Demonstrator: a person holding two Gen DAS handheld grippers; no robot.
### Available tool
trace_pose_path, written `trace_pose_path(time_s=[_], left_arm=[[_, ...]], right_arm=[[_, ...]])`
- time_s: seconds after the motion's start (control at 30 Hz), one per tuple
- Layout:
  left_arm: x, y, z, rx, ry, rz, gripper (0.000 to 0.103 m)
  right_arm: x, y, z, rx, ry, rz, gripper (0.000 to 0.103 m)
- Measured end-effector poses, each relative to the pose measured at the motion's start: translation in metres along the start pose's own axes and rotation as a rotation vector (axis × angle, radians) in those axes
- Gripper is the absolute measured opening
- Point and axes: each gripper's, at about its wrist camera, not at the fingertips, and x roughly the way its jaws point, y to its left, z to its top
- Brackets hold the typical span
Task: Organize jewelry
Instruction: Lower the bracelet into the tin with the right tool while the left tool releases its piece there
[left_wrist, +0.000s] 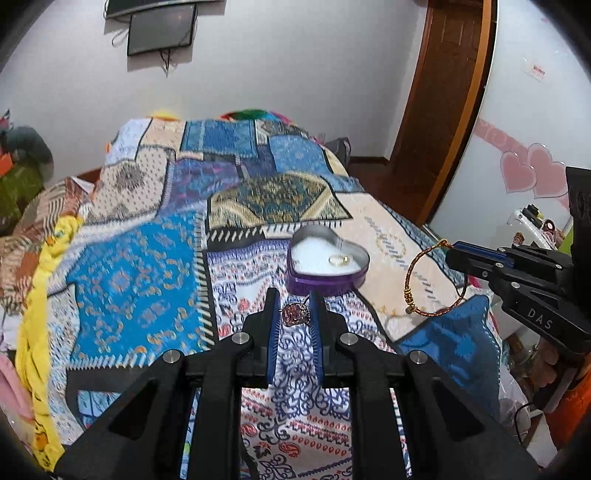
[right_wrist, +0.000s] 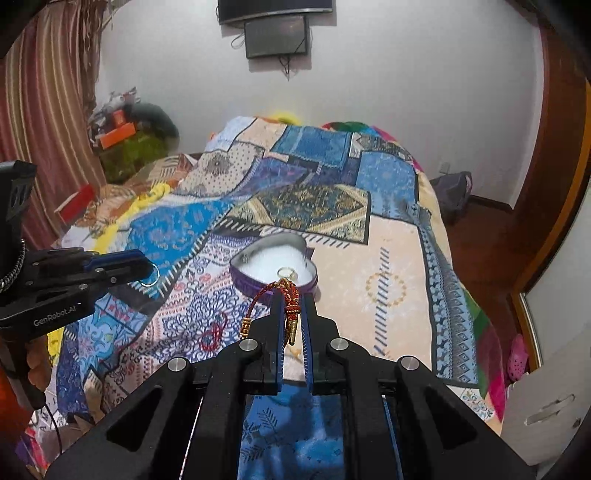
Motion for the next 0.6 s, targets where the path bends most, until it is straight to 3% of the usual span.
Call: trace_pose_path(time_s=[0.23,0.6], left_arm=[[0.005,-0.003,0.016,0.015,-0.034,0.014,0.015],[0.039,-0.003,0.026,0.016,-0.01,0.0,0.015]], right_arm=[[0.001,-0.003,0.012,0.012,-0.036,0.002,0.007],[0.034,-0.007,0.03,0.026,-0.028,0.013,0.007]])
